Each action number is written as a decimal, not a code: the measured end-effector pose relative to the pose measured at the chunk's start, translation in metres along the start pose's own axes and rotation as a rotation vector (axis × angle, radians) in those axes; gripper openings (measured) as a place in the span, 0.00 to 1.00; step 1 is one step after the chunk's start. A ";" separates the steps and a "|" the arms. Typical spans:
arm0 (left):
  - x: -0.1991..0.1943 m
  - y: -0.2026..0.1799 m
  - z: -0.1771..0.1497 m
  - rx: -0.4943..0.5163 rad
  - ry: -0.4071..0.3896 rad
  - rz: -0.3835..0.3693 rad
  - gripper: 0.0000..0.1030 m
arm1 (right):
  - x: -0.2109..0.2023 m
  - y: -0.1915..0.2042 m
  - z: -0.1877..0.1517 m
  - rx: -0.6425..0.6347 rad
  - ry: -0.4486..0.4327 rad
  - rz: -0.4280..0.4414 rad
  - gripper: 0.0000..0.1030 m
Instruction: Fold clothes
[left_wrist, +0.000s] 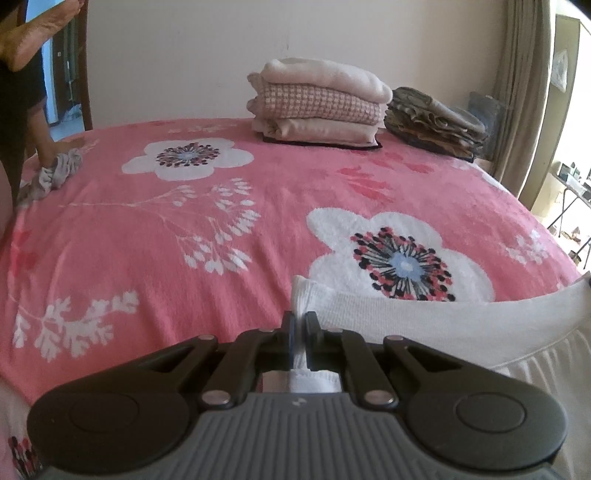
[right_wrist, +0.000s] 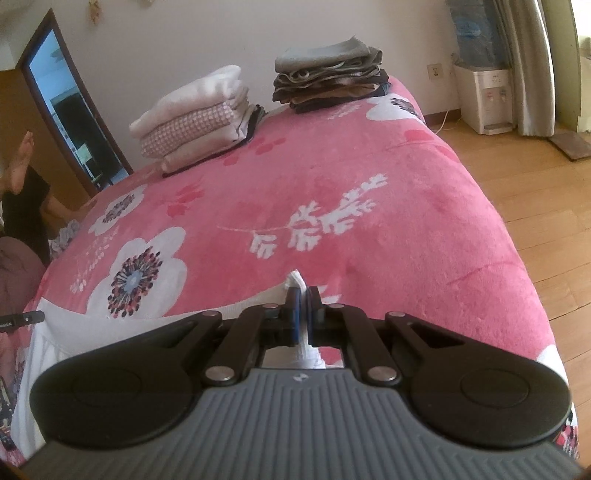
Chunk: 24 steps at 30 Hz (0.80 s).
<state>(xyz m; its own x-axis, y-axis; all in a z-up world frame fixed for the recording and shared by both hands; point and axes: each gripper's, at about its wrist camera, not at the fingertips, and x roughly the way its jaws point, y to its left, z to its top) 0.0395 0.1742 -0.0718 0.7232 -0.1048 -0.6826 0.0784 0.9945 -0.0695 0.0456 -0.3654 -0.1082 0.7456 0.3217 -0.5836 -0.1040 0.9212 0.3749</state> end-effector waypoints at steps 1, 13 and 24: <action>0.005 0.001 -0.002 -0.004 0.013 0.002 0.06 | 0.004 -0.002 -0.001 0.006 0.004 -0.002 0.02; 0.010 0.026 -0.008 -0.133 0.077 -0.006 0.38 | 0.029 -0.037 -0.012 0.227 0.081 0.007 0.30; -0.006 -0.028 -0.004 -0.075 0.149 -0.239 0.40 | -0.010 0.061 -0.015 -0.160 0.106 0.038 0.31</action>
<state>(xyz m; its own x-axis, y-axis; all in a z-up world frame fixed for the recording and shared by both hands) 0.0300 0.1472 -0.0683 0.5808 -0.3401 -0.7396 0.1792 0.9397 -0.2914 0.0226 -0.3090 -0.0902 0.6668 0.3701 -0.6469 -0.2400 0.9284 0.2837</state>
